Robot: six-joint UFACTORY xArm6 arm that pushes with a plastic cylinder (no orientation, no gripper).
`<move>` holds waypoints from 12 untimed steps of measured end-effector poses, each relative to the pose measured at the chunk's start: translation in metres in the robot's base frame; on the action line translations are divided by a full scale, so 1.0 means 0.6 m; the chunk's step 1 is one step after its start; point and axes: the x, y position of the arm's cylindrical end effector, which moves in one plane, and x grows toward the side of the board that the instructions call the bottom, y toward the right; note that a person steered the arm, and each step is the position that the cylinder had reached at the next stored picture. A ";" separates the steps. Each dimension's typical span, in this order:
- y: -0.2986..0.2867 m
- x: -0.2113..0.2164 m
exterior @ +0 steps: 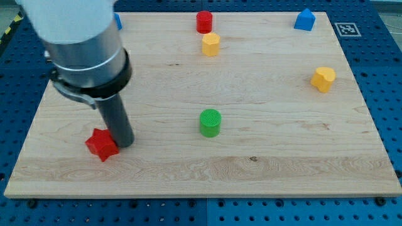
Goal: Move the red star towards the bottom left
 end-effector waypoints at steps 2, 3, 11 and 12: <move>-0.051 -0.031; -0.066 -0.030; -0.066 -0.046; -0.007 -0.053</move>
